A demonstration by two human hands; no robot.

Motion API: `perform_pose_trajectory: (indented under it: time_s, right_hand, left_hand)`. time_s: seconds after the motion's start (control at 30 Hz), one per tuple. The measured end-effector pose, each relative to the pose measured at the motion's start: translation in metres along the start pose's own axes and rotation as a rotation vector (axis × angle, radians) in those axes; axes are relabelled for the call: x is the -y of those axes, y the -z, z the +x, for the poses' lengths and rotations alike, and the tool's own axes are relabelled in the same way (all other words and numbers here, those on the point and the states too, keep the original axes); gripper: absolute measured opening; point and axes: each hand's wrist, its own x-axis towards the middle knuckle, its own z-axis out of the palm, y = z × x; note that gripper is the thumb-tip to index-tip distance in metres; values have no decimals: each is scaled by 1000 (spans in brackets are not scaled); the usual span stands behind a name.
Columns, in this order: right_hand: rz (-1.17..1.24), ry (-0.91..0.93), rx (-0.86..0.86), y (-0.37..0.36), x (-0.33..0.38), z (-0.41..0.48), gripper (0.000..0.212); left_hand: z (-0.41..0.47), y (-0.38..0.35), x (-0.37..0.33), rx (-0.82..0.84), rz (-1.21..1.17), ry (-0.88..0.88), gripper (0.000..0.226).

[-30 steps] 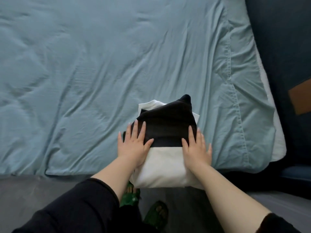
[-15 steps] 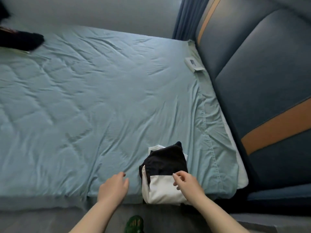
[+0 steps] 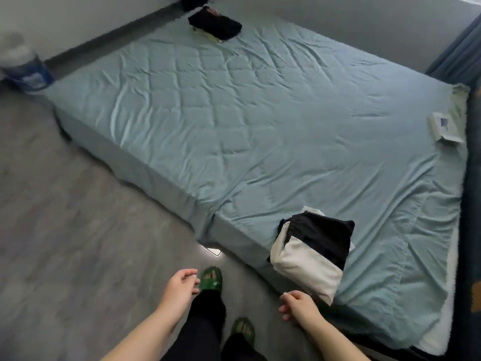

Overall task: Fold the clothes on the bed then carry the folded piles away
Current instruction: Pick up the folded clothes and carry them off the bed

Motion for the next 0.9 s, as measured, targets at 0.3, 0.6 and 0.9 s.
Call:
perform_pose_trajectory:
  time_s: [0.3, 0.6, 0.9]
  right_hand:
    - [-359, 177, 272, -160, 109, -23, 17]
    - [-497, 374, 438, -353, 259, -47, 18]
    - [-628, 272, 265, -410, 339, 13, 17]
  left_hand:
    - [-11, 136, 109, -317, -320, 317, 18]
    - [11, 322, 177, -420, -470, 421, 27]
    - [82, 427, 153, -377, -701, 558, 23]
